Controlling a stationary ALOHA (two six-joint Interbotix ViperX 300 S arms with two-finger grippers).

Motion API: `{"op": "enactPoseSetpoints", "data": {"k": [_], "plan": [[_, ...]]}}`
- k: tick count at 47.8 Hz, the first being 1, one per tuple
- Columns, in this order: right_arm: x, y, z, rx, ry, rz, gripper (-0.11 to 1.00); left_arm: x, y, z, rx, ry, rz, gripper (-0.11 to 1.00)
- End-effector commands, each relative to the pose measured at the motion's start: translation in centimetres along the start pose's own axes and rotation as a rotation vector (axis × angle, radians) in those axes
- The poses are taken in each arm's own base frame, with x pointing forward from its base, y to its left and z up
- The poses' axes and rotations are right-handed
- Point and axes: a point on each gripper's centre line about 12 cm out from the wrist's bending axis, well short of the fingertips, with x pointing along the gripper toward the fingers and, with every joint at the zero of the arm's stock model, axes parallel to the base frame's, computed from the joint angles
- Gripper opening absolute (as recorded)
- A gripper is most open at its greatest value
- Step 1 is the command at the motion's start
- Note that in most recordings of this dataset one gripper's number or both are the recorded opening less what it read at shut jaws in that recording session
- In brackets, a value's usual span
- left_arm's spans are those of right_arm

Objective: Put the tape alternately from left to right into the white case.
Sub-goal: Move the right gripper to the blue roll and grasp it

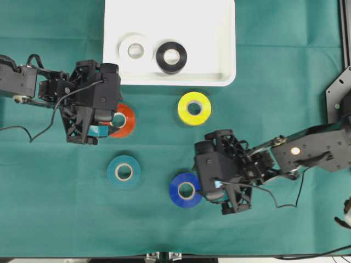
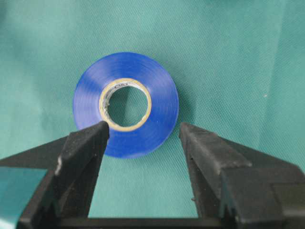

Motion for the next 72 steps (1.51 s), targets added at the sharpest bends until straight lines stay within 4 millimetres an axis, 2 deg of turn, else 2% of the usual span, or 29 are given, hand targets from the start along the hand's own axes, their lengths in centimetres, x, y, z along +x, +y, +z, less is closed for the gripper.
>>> {"op": "enactPoseSetpoints", "data": {"k": [1,29,47,52,58,72], "plan": [[0.1,0.6,1.3,-0.009,-0.028,0.011,0.66,-0.4,-0.1,0.7,0.003,-0.035,-0.001,0.82],[4.2,0.0,1.6,-0.028,0.066,-0.061,0.66,0.2,-0.1,0.4,0.002,-0.015,-0.001,0.82],[4.6,-0.7,1.5,-0.022,0.089,-0.084,0.64,0.2,-0.1,0.3,0.002,-0.012,-0.002,0.82],[4.6,-0.7,1.5,-0.024,0.089,-0.085,0.57,0.2,-0.1,0.3,0.001,-0.012,-0.002,0.82],[4.5,-0.7,1.7,-0.023,0.083,-0.083,0.27,0.2,-0.1,0.3,0.001,-0.014,-0.002,0.82],[3.6,-0.4,2.5,-0.024,0.057,-0.074,0.25,0.1,-0.1,0.4,0.001,-0.017,-0.001,0.82]]}}
